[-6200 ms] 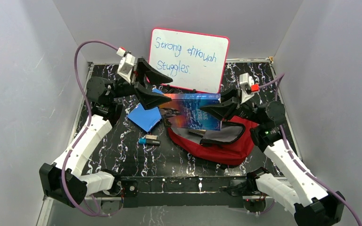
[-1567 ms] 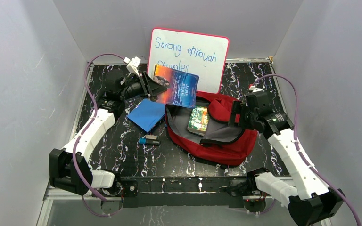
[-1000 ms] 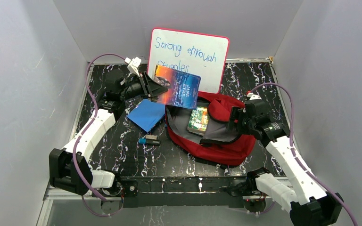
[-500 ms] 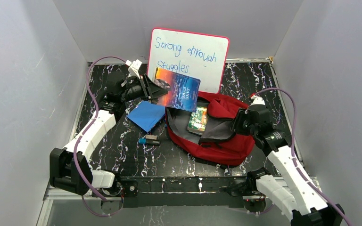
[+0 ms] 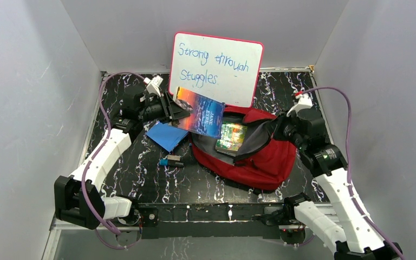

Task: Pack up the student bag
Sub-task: Place the book in the student bag.

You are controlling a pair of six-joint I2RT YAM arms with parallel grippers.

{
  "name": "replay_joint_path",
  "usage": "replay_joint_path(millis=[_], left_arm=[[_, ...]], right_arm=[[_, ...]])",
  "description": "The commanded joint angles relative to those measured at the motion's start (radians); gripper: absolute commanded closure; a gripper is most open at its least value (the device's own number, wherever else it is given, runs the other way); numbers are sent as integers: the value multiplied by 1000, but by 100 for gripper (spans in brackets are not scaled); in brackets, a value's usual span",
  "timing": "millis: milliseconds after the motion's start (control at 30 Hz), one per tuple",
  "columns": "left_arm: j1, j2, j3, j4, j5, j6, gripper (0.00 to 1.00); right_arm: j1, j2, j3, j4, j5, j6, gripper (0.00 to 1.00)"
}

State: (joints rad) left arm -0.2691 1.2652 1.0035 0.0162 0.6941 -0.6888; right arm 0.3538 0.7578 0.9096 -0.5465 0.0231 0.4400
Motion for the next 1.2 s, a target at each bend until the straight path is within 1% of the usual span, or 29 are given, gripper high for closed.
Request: replay_joint_path(millis=[0,67,133,200,300,533,667,733,900,1067,1167], left_arm=[[5,-85,74,-41,19,-10,100],[5,-101,58,-30,17,-32,100],[5,-109,30,25,20,-94,100],[4,-103,4,83,32,-154,100],[-1,-81,-11,126,31,-208,100],[-39,-41,8,141,-2,-216,100],[-97,-11,10,168,-30,-220,100],[-127,0,1,192,-52,-225,100],[-160,33,-40,310,-66,-274,100],[-177,57,-25,331,-50,-275,100],[-188,55,-48,343,-51,-281,100]], right_arm=[[-3,42,149,92,-17,-22,100],[-3,59,181,98,-55,-21,100],[-1,69,201,108,-71,-20,100],[-3,70,209,125,-81,-20,100],[-3,66,210,151,-96,-19,100],[-2,36,183,243,-141,8,100],[-3,19,167,293,-157,25,100],[-3,17,170,301,-163,28,100],[-1,11,173,311,-169,28,100],[-3,9,174,314,-165,29,100],[-2,6,169,324,-158,39,100]])
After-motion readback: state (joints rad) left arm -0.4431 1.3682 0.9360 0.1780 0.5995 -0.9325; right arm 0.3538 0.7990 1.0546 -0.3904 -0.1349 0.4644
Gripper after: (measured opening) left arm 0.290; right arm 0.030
